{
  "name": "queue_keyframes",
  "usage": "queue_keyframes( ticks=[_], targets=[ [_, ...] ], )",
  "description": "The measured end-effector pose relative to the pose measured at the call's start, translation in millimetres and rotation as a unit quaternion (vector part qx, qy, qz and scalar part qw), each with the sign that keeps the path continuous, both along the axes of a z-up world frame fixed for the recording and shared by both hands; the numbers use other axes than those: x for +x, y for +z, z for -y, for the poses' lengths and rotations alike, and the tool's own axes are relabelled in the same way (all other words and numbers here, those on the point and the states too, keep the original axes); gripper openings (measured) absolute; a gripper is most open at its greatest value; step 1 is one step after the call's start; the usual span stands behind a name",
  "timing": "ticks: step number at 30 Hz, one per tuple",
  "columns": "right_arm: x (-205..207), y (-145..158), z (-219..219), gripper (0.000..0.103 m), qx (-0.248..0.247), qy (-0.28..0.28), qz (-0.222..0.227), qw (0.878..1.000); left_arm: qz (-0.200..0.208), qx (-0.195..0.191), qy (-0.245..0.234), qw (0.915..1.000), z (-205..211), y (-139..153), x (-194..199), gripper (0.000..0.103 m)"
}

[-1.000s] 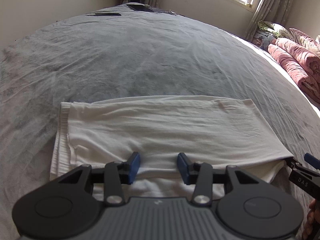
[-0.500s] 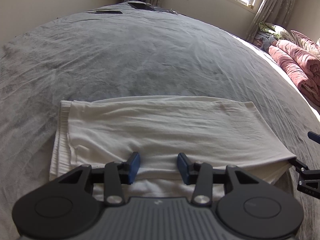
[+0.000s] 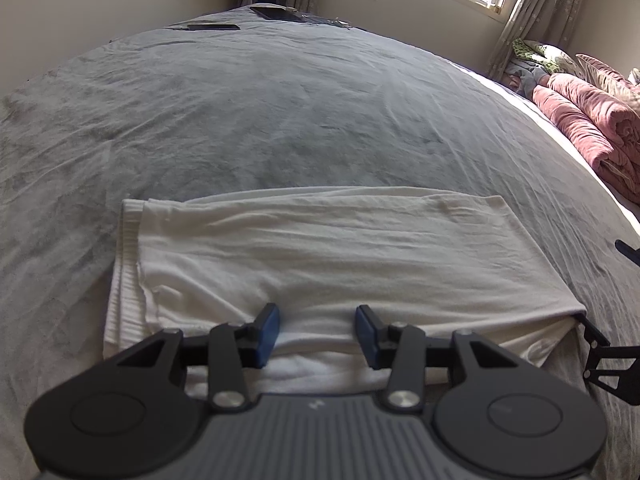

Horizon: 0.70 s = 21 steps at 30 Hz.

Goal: Fold clothes

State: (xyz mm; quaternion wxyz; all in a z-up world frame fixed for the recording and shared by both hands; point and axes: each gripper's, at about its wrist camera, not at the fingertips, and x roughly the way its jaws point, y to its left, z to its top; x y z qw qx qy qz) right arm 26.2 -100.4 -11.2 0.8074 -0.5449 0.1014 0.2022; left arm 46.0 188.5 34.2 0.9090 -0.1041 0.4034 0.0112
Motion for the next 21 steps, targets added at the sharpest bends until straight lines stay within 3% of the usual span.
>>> queue_keyframes(
  ticks=[5, 7, 11, 15, 17, 18, 19, 21],
  targets=[
    [-4, 2, 4, 0.084, -0.031, -0.001, 0.011, 0.999, -0.001, 0.010, -0.005, 0.9999, 3, 1, -1, 0.044],
    [-2, 4, 14, 0.084, -0.017, -0.016, 0.002, 1.000, -0.002, 0.008, -0.006, 1.0000, 3, 2, -2, 0.044],
    [-2, 17, 25, 0.084, 0.035, -0.043, -0.012, 0.998, 0.004, -0.018, -0.002, 0.9998, 0, 9, -6, 0.045],
    [1, 45, 23, 0.083, 0.159, -0.073, -0.034, 0.984, 0.045, -0.053, -0.041, 0.9968, 13, 22, -17, 0.048],
    [9, 56, 17, 0.064, 0.224, -0.074, -0.077, 0.969, 0.058, -0.058, -0.069, 0.9943, 27, 25, -20, 0.048],
    [13, 58, 10, 0.030, 0.243, -0.071, -0.098, 0.963, 0.063, -0.061, -0.082, 0.9928, 34, 25, -22, 0.048],
    [17, 59, 3, 0.007, 0.257, -0.067, -0.116, 0.957, 0.061, -0.062, -0.091, 0.9920, 40, 22, -22, 0.048],
    [22, 59, -10, 0.005, 0.277, -0.059, -0.147, 0.948, 0.059, -0.053, -0.106, 0.9912, 54, 15, -22, 0.048]
  ],
)
